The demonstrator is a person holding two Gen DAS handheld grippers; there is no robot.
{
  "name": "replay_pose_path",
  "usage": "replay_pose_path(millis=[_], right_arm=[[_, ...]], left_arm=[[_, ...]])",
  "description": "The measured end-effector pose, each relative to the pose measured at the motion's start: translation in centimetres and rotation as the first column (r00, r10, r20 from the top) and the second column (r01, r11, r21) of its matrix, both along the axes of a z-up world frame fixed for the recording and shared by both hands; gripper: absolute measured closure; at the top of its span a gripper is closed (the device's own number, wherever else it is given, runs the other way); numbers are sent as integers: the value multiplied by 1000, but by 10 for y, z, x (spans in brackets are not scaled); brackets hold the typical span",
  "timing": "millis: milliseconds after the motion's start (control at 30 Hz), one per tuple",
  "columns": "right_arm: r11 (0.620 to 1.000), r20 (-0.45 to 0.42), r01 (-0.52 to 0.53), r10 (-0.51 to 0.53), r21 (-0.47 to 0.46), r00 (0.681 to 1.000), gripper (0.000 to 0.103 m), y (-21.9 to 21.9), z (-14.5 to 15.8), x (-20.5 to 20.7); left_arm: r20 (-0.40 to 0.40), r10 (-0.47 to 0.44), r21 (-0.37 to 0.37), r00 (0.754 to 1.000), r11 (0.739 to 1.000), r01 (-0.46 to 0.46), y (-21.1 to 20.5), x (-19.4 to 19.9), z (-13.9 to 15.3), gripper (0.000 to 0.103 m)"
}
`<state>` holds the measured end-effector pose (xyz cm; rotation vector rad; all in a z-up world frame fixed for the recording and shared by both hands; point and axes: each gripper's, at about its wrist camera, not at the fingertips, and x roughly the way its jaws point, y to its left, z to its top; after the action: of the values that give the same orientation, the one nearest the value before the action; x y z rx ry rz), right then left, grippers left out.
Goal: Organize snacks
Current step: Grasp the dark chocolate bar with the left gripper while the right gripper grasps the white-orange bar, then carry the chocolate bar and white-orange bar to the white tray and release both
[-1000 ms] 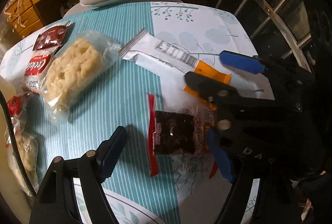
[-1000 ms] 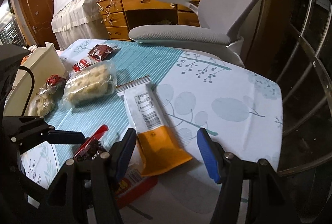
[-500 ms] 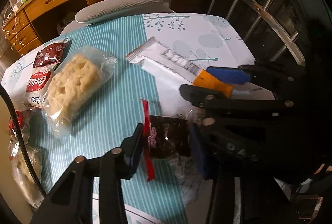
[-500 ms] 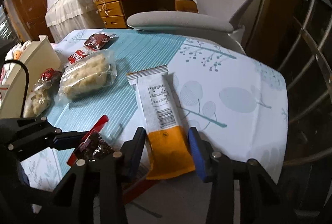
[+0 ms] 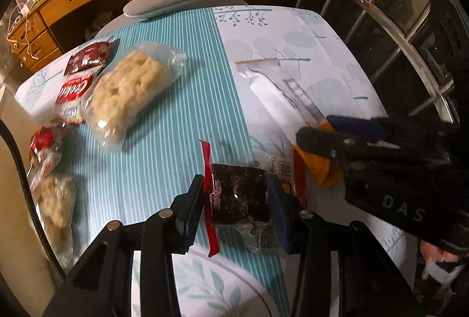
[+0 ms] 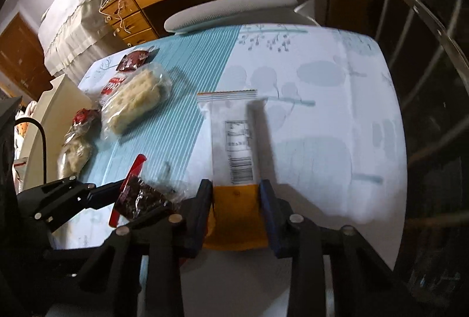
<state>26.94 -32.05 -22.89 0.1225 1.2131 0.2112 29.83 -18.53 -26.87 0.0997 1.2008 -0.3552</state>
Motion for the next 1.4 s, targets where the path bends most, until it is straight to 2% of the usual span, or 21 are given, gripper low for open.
replay_pose_path(millis=[167,333,667,1033,1200,1400], right_arm=[[999,-37,40,-40,20,999,70,3,6,-27],[992,-53,99,-95,81,994,70,3,22,-61],[985,-46,119,-114,123,992,70,21,53,-130],[973,-69,139,-129,185,989,70,53,60,-190],[973,-33,98,-93,207,995,70,87,67,-208],[961,24,114,-124,253,992,70,127,80,-212]], left_arm=[[-14,16,-3,1000,1000,-16,8,-22,13,62],[-9,25,-13,1000,1000,-26,20,-53,35,62],[4,109,-35,994,993,-108,68,-128,79,62],[-62,181,-58,982,981,-184,130,-186,90,62],[-33,161,-80,986,983,-163,158,-197,100,62],[41,92,-93,995,992,-88,202,-204,126,62]])
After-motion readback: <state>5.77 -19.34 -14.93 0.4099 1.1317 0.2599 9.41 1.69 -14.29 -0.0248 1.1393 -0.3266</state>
